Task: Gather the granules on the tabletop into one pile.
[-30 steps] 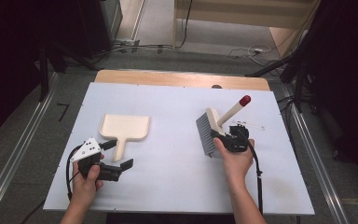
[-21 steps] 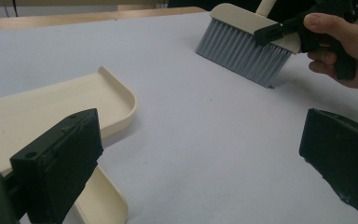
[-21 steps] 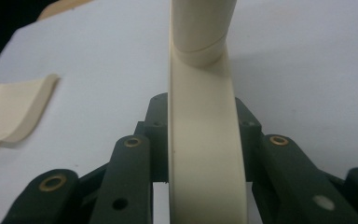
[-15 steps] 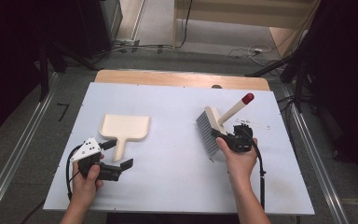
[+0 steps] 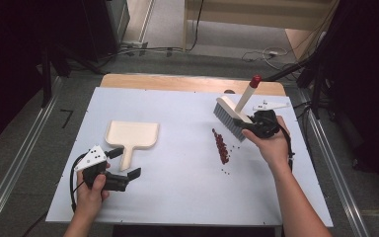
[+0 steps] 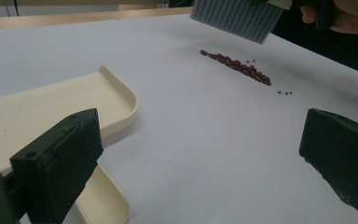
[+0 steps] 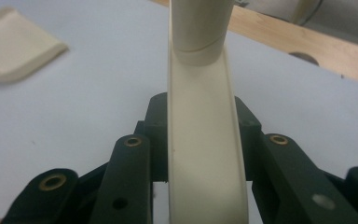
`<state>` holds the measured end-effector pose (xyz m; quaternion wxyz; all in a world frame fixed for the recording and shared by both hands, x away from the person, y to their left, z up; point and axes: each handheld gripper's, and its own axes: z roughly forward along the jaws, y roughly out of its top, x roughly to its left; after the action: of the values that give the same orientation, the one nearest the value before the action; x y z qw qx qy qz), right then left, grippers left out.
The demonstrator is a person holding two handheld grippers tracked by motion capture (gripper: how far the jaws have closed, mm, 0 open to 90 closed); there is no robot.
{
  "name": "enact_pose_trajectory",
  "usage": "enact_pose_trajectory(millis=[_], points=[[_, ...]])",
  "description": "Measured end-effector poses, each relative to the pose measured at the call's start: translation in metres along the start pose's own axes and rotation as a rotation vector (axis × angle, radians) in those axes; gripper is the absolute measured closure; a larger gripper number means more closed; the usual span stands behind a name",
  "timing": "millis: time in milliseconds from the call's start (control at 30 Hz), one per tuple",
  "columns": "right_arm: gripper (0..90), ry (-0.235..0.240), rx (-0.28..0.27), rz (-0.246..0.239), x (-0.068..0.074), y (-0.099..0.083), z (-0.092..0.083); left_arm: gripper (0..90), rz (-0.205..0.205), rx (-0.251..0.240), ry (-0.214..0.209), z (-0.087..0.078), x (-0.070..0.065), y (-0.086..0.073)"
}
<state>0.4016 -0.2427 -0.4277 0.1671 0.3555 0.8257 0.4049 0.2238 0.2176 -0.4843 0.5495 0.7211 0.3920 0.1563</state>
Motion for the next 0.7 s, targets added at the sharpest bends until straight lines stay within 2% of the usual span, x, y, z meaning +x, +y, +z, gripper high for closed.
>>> enact_pose_trajectory(millis=[100,167,333,433,533,700], points=[[65.3,0.007,0.032,-0.113,-0.007,0.002,0.009,0.0,-0.001,0.005,0.002,0.000,0.000,-0.001],[65.3,0.036,0.041,-0.157,-0.011,0.002,0.015,0.0,0.000,0.006,0.002,0.000,0.000,-0.001],[65.3,0.089,0.047,-0.302,-0.015,-0.004,0.027,0.0,-0.003,0.003,0.003,-0.001,0.001,-0.001],[65.3,0.100,0.072,-0.355,-0.014,-0.008,0.030,0.0,-0.004,0.004,0.003,-0.001,0.001,-0.001],[65.3,0.147,0.076,-0.398,-0.013,-0.012,0.030,0.0,-0.004,0.002,0.002,-0.001,0.001,-0.001],[65.3,0.177,0.083,-0.415,-0.010,-0.018,0.023,0.0,-0.003,0.003,0.002,-0.001,0.001,-0.001]])
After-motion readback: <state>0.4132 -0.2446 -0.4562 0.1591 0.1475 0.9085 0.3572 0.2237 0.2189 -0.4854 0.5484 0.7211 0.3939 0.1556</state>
